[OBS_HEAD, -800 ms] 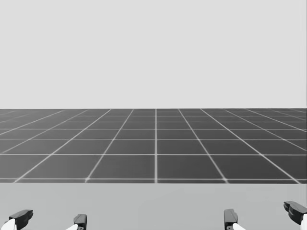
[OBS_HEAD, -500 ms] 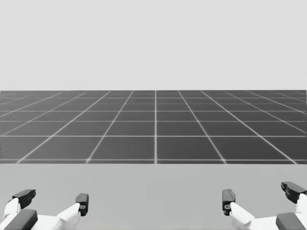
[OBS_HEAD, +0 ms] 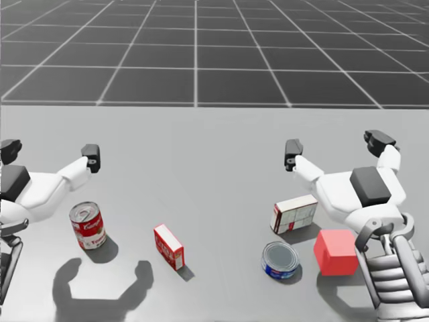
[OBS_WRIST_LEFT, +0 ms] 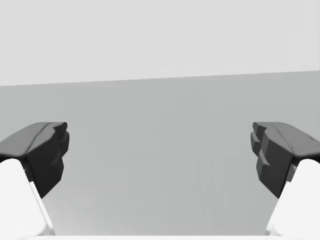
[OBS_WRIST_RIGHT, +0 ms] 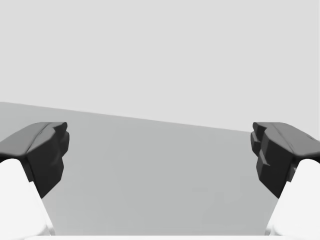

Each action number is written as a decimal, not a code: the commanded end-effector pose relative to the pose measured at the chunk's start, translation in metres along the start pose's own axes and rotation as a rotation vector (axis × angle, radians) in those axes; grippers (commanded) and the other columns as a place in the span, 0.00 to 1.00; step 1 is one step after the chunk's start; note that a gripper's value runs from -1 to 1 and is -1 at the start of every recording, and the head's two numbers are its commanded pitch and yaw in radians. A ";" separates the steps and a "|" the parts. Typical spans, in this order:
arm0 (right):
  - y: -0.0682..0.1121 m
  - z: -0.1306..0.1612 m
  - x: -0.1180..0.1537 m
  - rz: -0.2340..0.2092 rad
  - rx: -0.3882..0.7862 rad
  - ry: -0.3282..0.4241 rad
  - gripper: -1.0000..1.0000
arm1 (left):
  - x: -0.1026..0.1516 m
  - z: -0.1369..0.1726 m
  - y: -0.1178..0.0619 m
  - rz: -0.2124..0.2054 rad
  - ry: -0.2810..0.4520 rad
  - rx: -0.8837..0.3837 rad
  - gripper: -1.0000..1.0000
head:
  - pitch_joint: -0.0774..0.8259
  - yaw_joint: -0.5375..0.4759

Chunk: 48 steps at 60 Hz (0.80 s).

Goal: Find the red cube and pick it up.

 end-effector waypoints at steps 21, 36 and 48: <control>0.000 -0.001 -0.002 -0.001 -0.001 0.007 0.00 | 0.001 -0.001 0.000 0.004 -0.004 -0.003 0.00 | 0.83 0.21; 0.006 0.000 -0.002 0.005 0.016 0.003 0.00 | 0.001 -0.001 0.001 0.008 -0.004 -0.003 0.00 | 0.89 0.14; 0.005 0.020 0.010 -0.062 0.032 0.029 0.00 | 0.001 -0.001 0.002 0.011 -0.003 0.004 0.00 | 0.87 0.14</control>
